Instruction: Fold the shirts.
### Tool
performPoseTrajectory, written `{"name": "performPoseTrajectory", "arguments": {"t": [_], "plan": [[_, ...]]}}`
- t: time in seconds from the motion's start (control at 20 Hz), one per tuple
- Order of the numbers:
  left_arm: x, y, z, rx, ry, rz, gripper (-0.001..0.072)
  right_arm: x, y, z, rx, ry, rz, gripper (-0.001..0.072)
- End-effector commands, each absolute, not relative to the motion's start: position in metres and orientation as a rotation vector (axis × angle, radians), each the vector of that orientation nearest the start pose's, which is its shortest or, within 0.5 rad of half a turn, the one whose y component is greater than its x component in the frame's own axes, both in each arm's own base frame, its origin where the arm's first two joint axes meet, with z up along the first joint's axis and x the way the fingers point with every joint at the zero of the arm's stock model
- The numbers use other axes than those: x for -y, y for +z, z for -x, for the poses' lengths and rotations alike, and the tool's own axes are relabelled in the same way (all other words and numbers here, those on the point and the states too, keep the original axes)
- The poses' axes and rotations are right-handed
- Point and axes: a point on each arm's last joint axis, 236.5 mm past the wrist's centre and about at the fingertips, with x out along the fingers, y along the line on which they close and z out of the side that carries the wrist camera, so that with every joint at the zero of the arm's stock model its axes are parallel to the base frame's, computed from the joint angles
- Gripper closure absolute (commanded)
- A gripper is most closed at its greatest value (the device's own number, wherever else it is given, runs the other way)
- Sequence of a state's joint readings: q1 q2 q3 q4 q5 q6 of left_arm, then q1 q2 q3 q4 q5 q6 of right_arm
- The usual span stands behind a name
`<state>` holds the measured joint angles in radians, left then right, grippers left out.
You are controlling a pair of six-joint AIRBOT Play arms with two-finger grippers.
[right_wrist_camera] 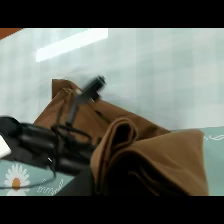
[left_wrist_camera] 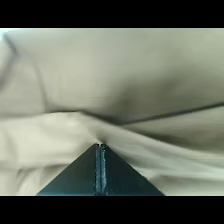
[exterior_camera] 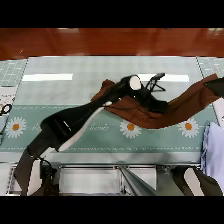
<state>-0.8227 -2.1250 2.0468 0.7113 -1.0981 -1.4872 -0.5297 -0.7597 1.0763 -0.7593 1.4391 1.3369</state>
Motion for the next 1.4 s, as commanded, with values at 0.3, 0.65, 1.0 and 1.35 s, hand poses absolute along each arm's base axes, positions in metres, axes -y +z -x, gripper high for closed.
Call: {"name": "performPoseTrajectory", "arguments": {"t": [0.3,0.65,1.0,1.35], "plan": [[0.279,0.080,-0.413,-1.144,-0.812,0.320,0.0685,-0.156,0.174,-0.383,-0.829,0.571,-0.665,0.0685],[0.157,0.082,-0.366,-1.062,-0.610,0.389,0.0684,-0.278,0.107,-0.441,-0.979,0.704,-0.681,0.0685],[0.151,0.065,-0.351,-1.078,-0.586,0.405,0.0684,-0.327,0.065,-0.450,-1.083,0.761,-0.686,0.0685],[0.151,0.068,-0.358,-1.050,-0.575,0.418,0.0684,-0.329,0.037,-0.446,-1.139,0.742,-0.646,0.0681]]}}
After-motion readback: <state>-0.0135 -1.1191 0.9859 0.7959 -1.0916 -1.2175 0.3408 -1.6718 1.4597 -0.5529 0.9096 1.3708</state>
